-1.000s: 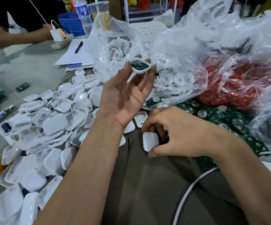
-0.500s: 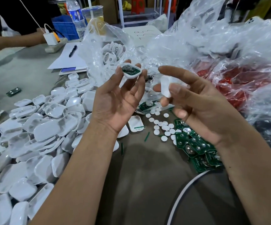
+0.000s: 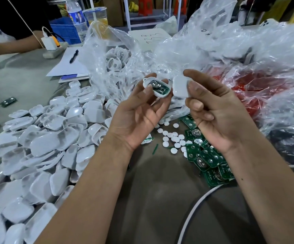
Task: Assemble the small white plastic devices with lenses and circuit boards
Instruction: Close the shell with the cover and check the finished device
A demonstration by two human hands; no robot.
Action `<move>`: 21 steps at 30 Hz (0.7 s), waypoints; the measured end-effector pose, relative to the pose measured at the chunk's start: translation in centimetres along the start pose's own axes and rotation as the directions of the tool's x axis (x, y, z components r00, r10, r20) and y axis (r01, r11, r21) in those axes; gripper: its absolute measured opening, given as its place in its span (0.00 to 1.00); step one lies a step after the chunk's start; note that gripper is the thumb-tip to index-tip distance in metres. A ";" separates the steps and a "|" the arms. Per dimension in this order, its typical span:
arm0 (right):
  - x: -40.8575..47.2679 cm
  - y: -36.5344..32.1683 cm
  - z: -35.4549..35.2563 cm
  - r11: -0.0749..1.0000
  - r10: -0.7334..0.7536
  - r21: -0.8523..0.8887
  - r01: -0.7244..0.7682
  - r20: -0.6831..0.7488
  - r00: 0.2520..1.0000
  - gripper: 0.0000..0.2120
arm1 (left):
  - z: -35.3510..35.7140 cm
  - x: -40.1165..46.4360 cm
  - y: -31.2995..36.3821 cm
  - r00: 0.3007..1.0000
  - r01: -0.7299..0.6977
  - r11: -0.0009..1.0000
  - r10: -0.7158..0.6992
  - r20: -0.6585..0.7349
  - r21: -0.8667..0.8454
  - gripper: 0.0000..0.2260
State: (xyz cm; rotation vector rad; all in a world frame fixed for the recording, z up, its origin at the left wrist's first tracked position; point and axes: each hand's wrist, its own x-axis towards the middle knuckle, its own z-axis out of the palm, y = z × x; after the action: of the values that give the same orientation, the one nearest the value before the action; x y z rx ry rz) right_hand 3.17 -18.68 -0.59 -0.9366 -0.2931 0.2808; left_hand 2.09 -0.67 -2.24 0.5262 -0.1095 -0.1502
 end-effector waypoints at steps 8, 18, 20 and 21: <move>-0.1 -0.1 0.1 0.998 -0.020 -0.061 0.014 -0.103 0.994 0.12 | -0.4 -0.1 -0.5 0.995 0.008 0.998 -0.014 0.099 0.059 0.24; -0.2 -1.0 0.5 0.979 -0.117 0.145 0.145 -0.181 0.976 0.12 | -0.3 -0.1 -0.9 0.993 0.017 0.997 -0.025 0.117 0.070 0.21; -0.3 -1.1 0.6 0.972 -0.113 0.190 0.139 -0.144 0.983 0.12 | -0.2 0.0 -1.2 0.994 -0.002 0.996 -0.008 0.107 0.094 0.19; -0.4 -1.2 0.5 0.971 -0.106 0.200 0.130 -0.128 0.986 0.11 | -0.2 0.0 -1.3 0.995 -0.016 0.994 0.005 0.097 0.108 0.19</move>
State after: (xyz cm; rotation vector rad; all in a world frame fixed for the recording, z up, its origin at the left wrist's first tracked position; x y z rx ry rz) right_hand 2.75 -19.14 0.63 -0.7225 -0.2063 0.1430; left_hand 1.95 -1.73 -3.07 0.6272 -0.2158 -0.1602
